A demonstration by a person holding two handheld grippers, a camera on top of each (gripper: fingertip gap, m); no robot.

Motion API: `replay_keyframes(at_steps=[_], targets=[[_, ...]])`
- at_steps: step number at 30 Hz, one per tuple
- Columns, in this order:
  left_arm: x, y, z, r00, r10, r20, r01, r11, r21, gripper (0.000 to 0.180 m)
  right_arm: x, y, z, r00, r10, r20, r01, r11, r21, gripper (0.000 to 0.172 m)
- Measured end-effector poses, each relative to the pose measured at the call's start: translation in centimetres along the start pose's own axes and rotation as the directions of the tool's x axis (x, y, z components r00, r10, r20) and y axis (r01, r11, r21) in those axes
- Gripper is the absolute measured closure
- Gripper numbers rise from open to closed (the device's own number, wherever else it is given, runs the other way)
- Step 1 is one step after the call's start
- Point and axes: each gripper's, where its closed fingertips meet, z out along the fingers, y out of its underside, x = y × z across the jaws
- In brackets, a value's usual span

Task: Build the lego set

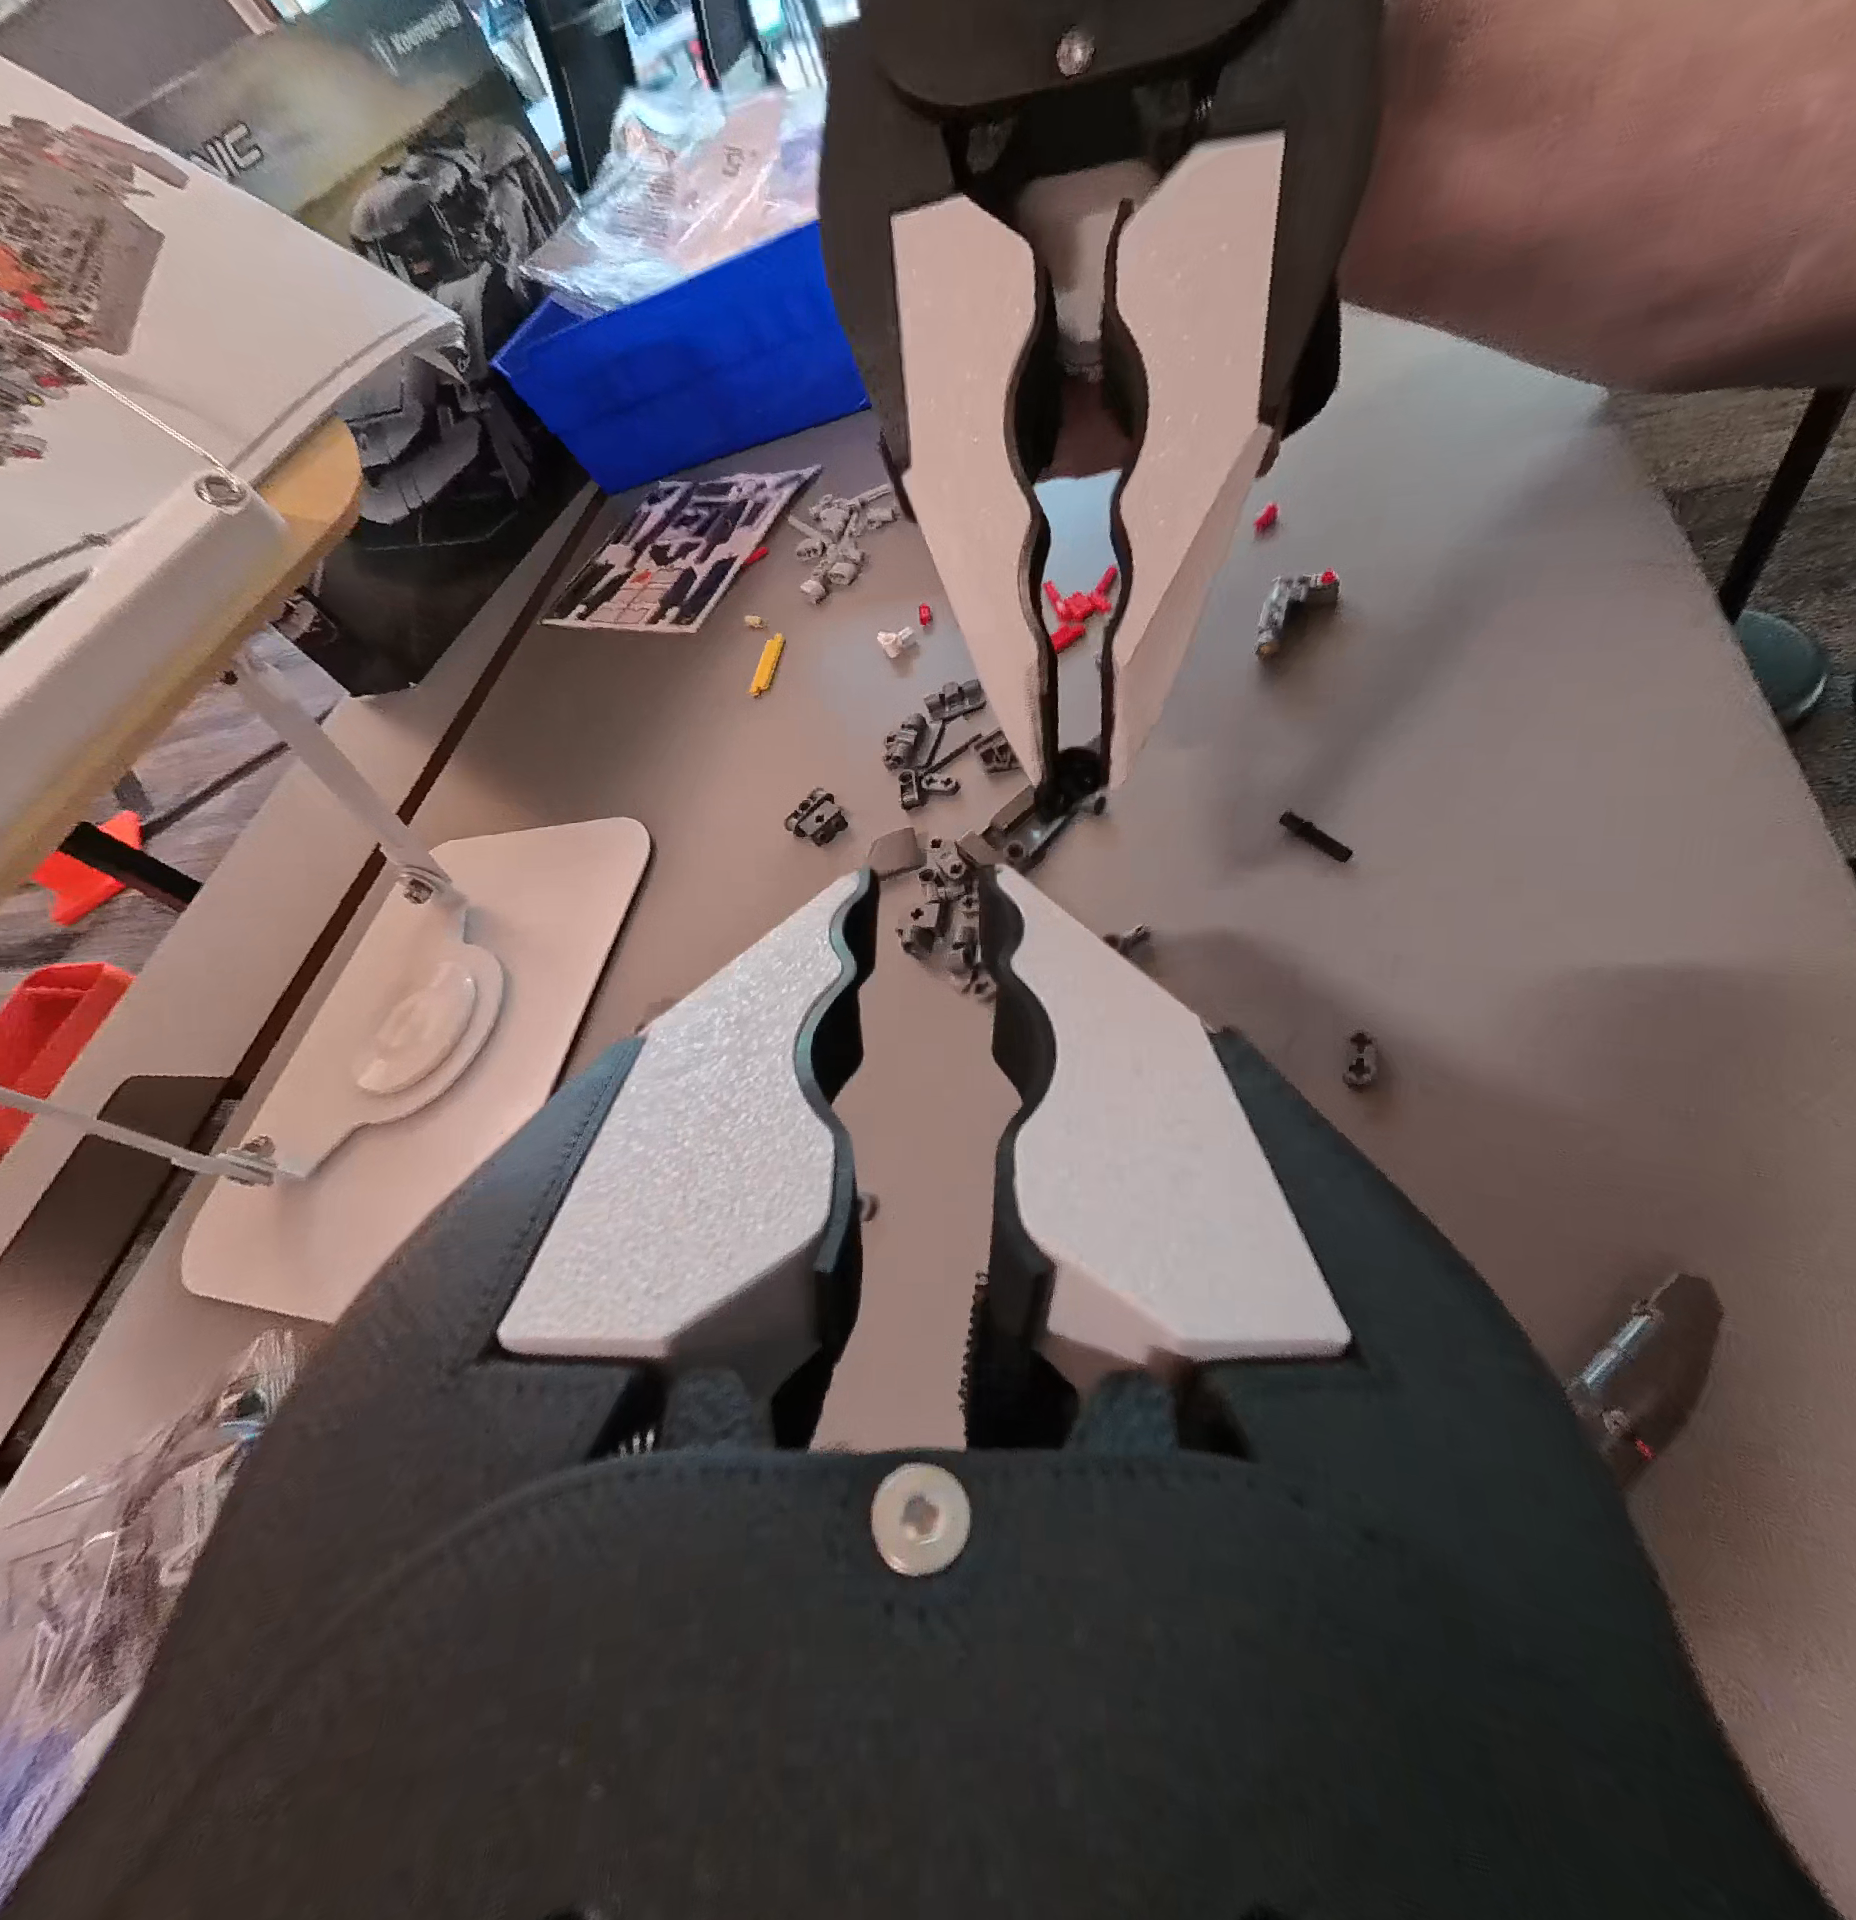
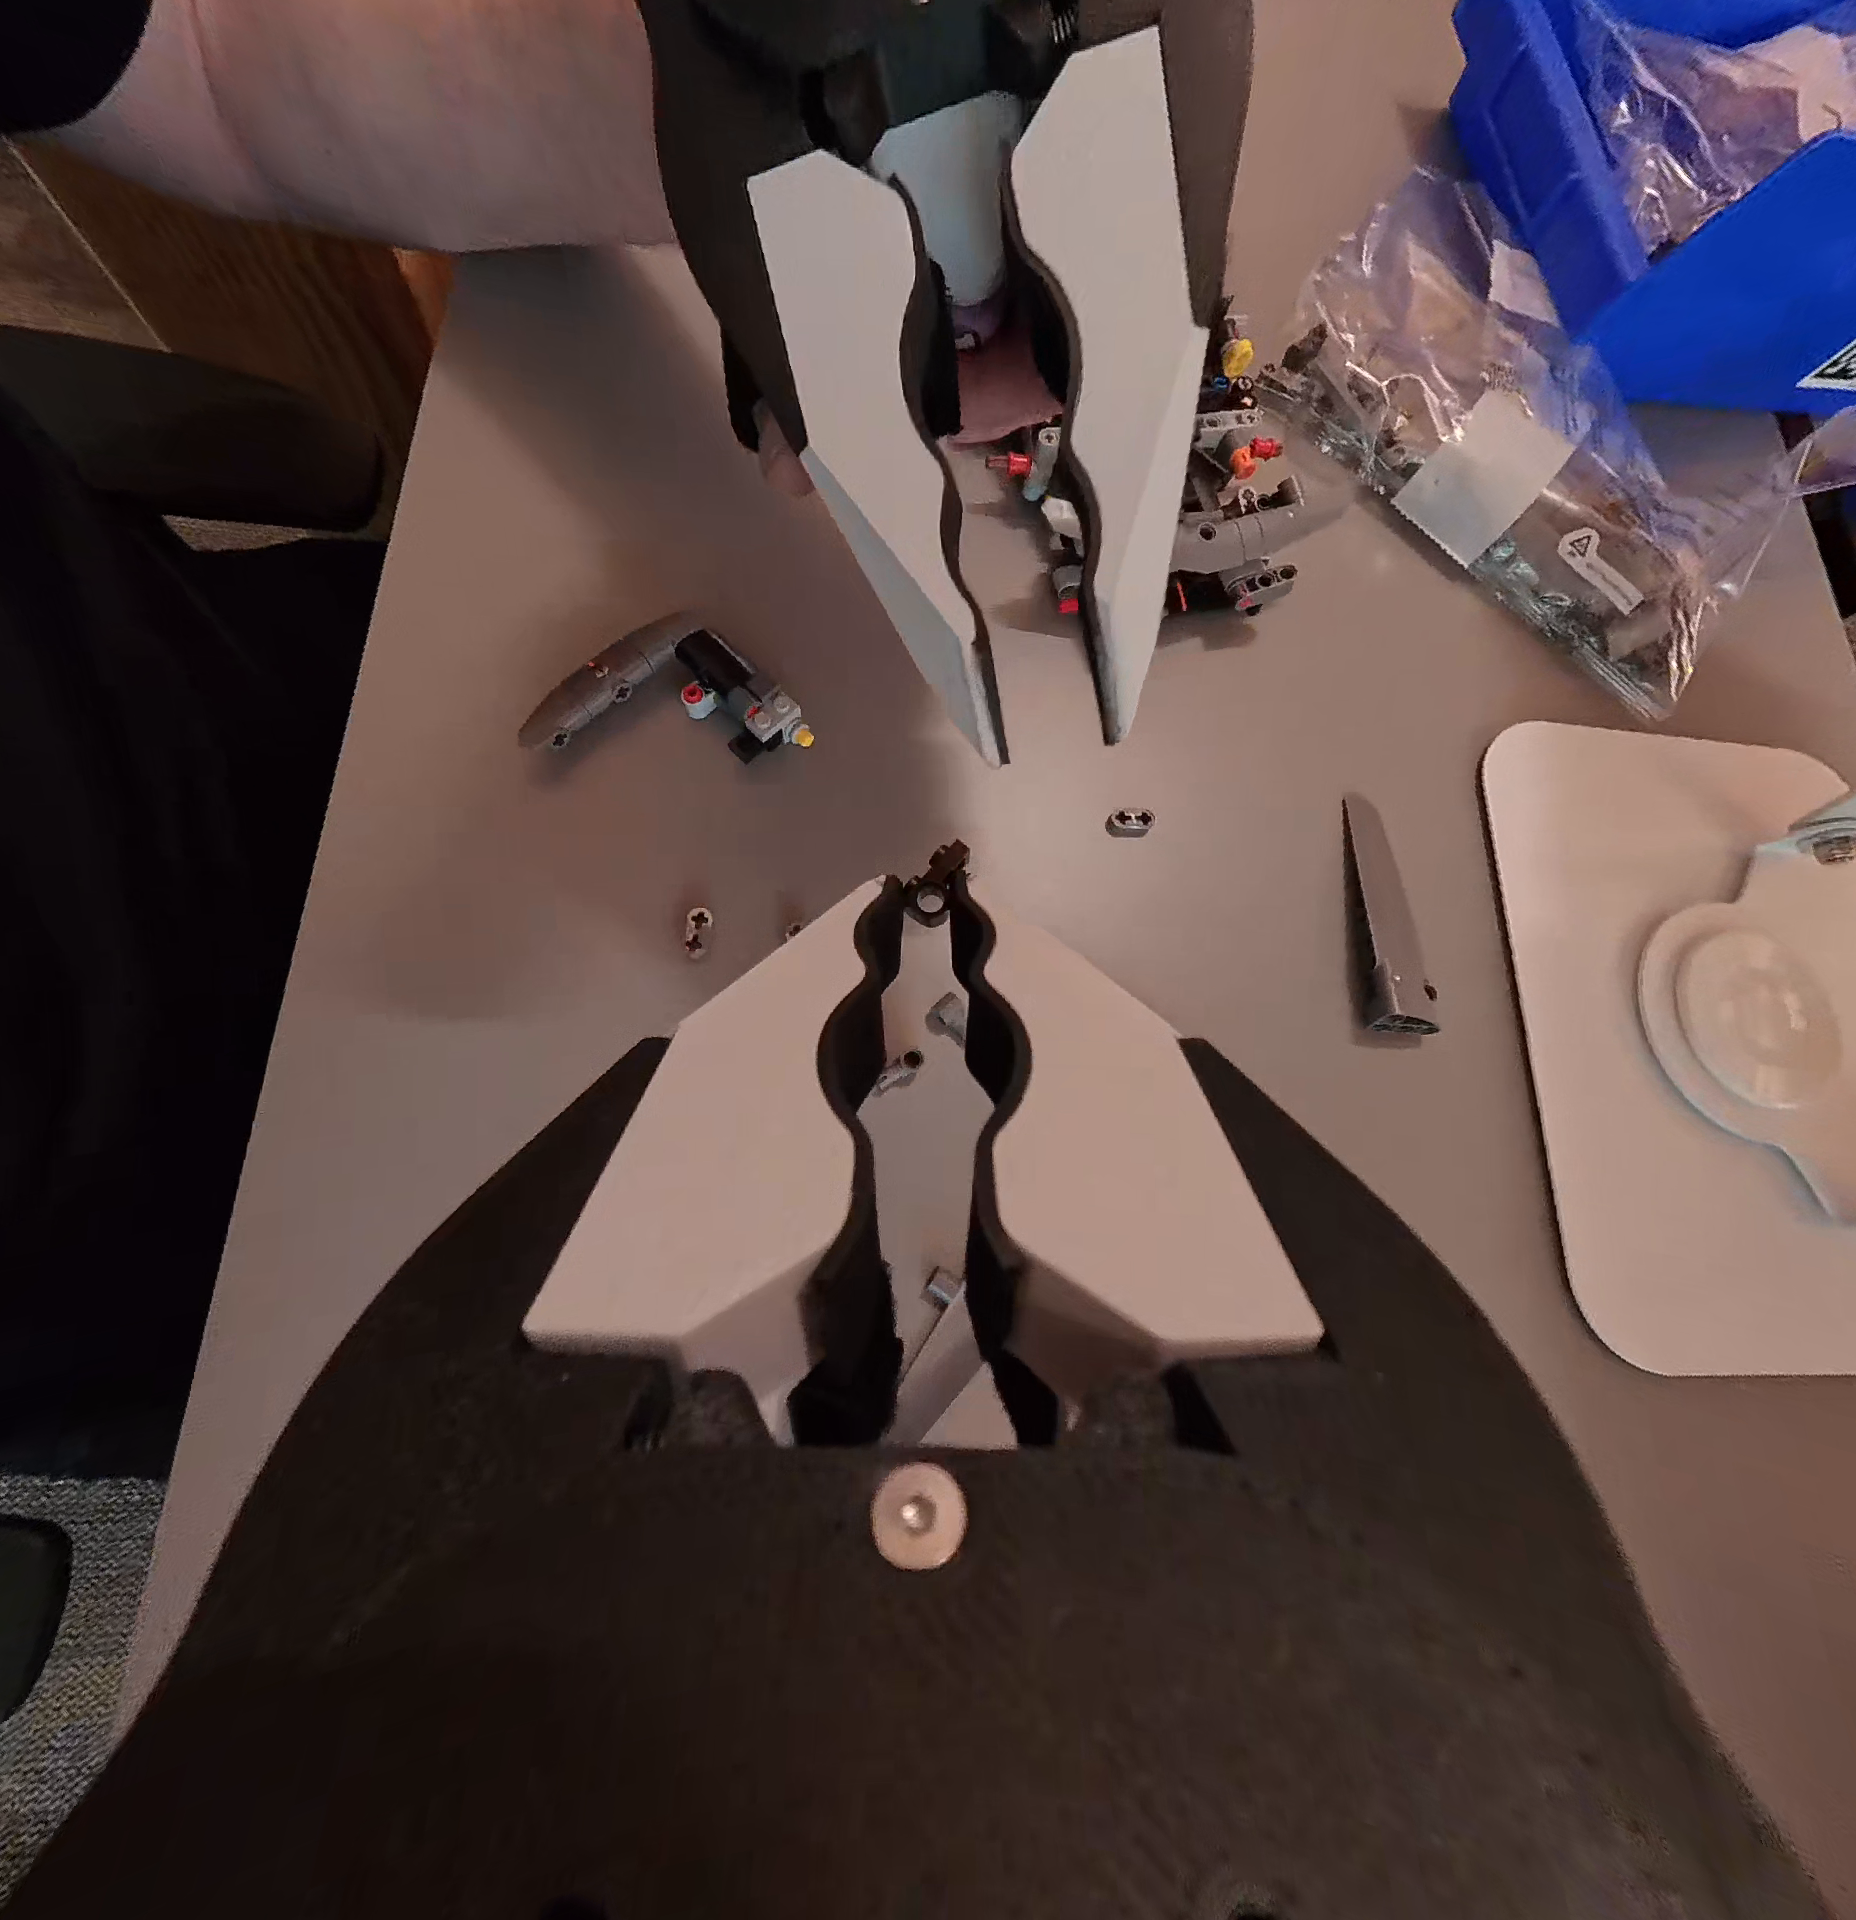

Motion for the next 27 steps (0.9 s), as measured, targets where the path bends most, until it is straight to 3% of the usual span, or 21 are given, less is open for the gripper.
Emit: replay_keyframes(at_steps=[16, 27], targets=[[3.9, 0.7, 2.1, 0.986, 0.084, -0.147, -0.098, 0.991, -0.090, 0.161, -1.0, 1.5, 0.4, 0.997, -0.055, 0.053, 0.056, 0.998, -0.023, 0.166], [4.5, 0.5, 2.9, 0.984, 0.077, -0.163, -0.090, 0.993, -0.080, 0.175, -1.4, 2.0, 0.9, 0.997, -0.058, 0.058, 0.061, 0.997, -0.048, 0.166]])
